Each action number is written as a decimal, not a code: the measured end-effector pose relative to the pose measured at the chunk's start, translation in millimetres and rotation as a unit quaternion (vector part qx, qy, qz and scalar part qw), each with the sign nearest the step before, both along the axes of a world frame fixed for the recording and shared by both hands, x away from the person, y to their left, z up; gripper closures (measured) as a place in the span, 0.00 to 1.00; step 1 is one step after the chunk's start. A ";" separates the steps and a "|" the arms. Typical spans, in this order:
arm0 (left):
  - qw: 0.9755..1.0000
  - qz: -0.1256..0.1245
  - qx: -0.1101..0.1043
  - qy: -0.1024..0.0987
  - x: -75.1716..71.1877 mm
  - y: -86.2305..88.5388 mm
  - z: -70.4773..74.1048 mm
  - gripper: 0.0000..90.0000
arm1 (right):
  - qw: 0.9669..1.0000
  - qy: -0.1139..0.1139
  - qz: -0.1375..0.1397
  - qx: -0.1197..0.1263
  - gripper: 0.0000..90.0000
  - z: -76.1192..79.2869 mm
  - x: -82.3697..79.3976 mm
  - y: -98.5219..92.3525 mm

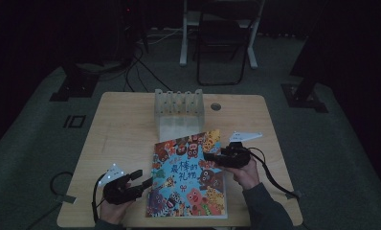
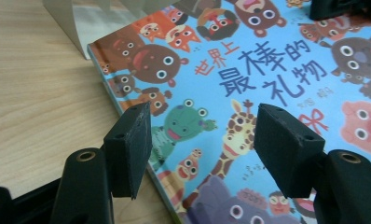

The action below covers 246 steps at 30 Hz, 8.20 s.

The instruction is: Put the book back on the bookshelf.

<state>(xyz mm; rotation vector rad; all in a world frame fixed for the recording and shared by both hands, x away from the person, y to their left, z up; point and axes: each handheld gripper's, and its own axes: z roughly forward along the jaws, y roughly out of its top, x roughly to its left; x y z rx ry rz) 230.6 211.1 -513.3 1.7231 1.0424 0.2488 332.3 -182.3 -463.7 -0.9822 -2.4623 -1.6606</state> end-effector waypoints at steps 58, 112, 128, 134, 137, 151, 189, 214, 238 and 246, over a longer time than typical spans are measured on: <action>0.999 -0.033 0.021 -0.017 92.6 -11.2 16.2 0.33 | 0.988 -0.142 0.050 0.029 0.74 18.3 -23.7 -16.7; 0.996 -0.076 -0.031 -0.042 98.7 -14.9 37.0 0.27 | 0.983 -0.158 0.080 0.042 0.76 23.7 -25.6 -32.8; 0.994 -0.072 -0.025 -0.084 84.2 -17.0 65.1 0.27 | 0.983 -0.167 0.065 0.039 0.76 26.2 -25.8 -38.7; 0.992 -0.071 -0.029 -0.101 79.3 -16.9 74.7 0.27 | 0.982 -0.175 0.058 0.037 0.76 27.3 -26.7 -39.5; 0.991 -0.065 -0.032 -0.112 75.7 -17.3 79.3 0.29 | 0.982 -0.178 0.055 0.034 0.75 27.3 -26.3 -39.4; 0.986 -0.065 -0.026 -0.149 60.5 -18.2 95.6 0.30 | 0.982 -0.185 0.042 0.027 0.73 25.1 -22.6 -39.4; 0.975 -0.076 -0.018 -0.206 32.9 -23.4 102.8 0.40 | 0.979 -0.204 0.030 -0.005 0.65 18.2 -14.4 -43.1; 0.967 -0.064 0.009 -0.246 28.3 -22.4 95.2 0.63 | 0.977 -0.210 0.026 -0.018 0.63 10.3 -22.5 -63.2; 0.962 -0.085 0.007 -0.259 25.2 -22.0 93.3 0.73 | 0.977 -0.213 -0.010 -0.015 0.60 10.1 -23.0 -83.1; 0.960 -0.096 0.009 -0.264 24.3 -22.4 92.8 0.71 | 0.978 -0.204 -0.014 -0.028 0.59 1.3 -21.2 -86.1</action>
